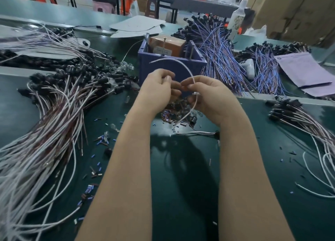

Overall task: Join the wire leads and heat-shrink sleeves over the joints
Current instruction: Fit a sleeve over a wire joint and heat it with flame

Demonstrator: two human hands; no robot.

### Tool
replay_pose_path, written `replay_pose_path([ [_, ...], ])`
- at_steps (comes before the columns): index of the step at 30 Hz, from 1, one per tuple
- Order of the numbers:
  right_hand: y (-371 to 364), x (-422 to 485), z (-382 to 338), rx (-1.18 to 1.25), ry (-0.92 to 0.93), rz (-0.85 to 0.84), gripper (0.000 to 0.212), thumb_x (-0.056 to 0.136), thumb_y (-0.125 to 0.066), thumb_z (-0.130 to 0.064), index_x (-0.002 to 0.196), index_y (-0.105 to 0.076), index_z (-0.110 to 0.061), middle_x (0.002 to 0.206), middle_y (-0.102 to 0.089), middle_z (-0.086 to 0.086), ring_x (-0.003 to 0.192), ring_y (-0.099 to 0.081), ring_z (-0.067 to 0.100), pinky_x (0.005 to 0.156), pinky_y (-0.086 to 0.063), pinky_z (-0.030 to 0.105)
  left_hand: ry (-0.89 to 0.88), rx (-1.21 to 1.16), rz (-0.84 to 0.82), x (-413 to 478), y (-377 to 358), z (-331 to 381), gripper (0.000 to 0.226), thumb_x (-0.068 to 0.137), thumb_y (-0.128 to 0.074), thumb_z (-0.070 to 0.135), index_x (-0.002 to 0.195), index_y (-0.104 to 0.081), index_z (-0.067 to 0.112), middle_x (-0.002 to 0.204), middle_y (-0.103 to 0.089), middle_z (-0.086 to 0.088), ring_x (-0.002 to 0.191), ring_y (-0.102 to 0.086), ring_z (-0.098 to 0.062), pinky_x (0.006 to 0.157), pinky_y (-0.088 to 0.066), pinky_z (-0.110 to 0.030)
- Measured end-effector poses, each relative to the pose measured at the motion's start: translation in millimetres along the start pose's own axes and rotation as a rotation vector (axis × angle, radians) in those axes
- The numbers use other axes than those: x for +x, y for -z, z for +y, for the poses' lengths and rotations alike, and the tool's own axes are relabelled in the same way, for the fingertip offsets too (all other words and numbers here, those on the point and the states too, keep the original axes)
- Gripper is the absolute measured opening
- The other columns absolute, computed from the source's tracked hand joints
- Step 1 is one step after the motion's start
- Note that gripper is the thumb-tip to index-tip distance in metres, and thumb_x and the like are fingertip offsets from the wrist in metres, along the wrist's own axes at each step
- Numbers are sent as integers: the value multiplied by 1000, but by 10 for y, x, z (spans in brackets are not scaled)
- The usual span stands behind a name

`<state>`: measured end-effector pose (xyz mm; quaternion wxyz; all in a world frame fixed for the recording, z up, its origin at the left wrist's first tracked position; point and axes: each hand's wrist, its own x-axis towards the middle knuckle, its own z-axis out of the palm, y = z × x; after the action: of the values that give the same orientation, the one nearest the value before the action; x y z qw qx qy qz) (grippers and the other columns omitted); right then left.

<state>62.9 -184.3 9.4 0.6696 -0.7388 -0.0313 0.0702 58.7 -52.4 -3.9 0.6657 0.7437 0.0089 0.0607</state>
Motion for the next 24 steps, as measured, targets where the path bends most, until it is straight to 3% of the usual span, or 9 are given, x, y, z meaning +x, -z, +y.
replay_pose_path([
  [2,-38,16,-1,-77,46,-10,20,95,-47,0,90,-64,-10,87,-63,8,52,-45,9,52,-41,18,-65,64,60,13,-16,-28,21,102,-32,11,115,-50,11,96,-68,-5,66,-58,-8,85,-55,-38],
  [5,-70,44,1,-79,91,6,11,94,-53,-4,91,-62,-8,89,-62,13,62,-53,16,54,-41,20,-134,80,104,32,-38,-39,35,102,-35,15,136,-43,12,105,-69,-1,67,-55,-3,84,-51,-30],
  [9,-122,67,56,-137,132,-18,16,92,-59,-8,77,-59,-11,59,-63,-2,39,-45,2,43,-33,17,-150,-9,103,23,-64,-6,39,102,-37,13,141,-38,9,103,-70,-2,95,-63,-14,95,-50,-36],
  [11,-123,76,51,-114,149,13,16,92,-60,-10,76,-62,-10,63,-65,4,40,-45,4,43,-33,18,-156,-73,129,9,-64,7,33,100,-43,10,132,-45,6,95,-69,-3,86,-67,-14,83,-56,-30],
  [14,-125,89,20,-63,183,83,14,90,-62,-10,76,-64,-10,69,-66,10,50,-56,10,48,-48,26,-128,-145,219,6,-52,-4,7,92,-60,16,96,-60,10,81,-66,-2,64,-61,-3,67,-56,-24],
  [16,-142,100,17,-128,214,127,17,89,-64,-12,72,-64,-14,66,-65,4,61,-58,16,61,-53,35,-59,-159,242,11,-48,-23,16,90,-64,23,77,-59,16,69,-62,2,50,-54,3,54,-48,-17],
  [20,-138,97,8,-226,244,158,22,88,-64,-14,68,-63,-19,60,-62,-3,43,-46,3,47,-38,17,7,-180,202,-10,-14,2,23,91,-62,23,69,-60,17,58,-58,6,42,-48,4,45,-39,-14],
  [24,-101,95,7,-228,223,126,23,91,-62,-14,68,-62,-18,61,-60,-2,37,-41,-1,46,-35,19,-17,-113,193,-27,-1,29,22,93,-60,23,73,-65,14,61,-63,5,42,-49,5,45,-39,-11],
])
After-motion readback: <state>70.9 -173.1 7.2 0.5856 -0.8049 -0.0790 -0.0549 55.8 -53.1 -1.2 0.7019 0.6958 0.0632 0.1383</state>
